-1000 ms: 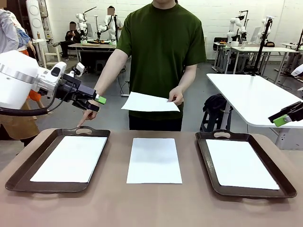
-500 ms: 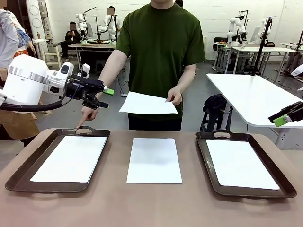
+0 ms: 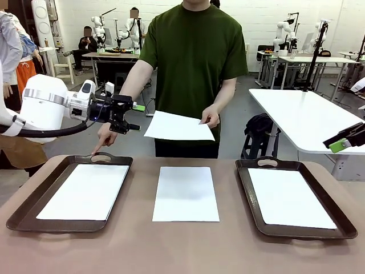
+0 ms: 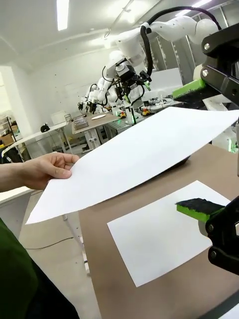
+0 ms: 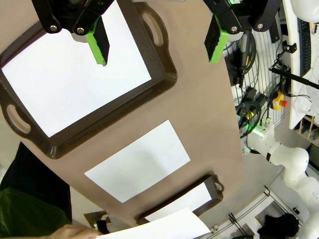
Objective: Sort the A4 documents.
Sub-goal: Receive the A4 Paper.
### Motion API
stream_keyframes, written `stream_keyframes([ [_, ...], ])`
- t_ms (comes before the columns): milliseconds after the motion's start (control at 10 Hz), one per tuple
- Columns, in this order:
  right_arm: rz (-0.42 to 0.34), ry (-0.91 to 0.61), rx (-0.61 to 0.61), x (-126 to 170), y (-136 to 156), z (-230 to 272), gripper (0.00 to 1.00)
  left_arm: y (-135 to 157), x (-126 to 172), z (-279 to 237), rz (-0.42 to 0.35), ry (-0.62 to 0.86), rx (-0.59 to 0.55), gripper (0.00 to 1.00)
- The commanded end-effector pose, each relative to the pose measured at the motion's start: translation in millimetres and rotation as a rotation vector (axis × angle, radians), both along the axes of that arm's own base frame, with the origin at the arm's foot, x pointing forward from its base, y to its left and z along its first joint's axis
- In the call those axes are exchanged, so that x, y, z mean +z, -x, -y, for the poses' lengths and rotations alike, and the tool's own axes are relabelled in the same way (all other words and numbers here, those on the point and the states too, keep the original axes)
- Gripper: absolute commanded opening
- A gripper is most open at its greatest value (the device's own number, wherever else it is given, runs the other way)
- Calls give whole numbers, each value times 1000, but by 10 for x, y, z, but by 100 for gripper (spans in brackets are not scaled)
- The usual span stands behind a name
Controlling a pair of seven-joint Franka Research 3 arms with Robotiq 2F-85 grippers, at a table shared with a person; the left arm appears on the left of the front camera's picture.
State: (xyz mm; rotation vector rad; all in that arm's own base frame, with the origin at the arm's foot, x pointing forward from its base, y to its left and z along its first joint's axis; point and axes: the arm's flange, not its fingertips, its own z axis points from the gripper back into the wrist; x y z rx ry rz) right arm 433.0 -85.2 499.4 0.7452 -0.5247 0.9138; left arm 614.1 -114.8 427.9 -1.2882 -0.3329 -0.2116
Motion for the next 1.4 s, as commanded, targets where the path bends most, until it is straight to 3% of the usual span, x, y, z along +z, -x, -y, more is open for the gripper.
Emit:
stream_keyframes([
  [0, 2, -3, 7, -2, 5, -2, 100, -128, 60, 123, -27, 27, -12, 100],
  [700, 2, -3, 7, -2, 5, -2, 100, -339, -307, 472, -138, 47, -21, 100],
  [1300, 2, -3, 7, -2, 5, -2, 100, -482, -353, 639, -179, 81, -28, 100],
])
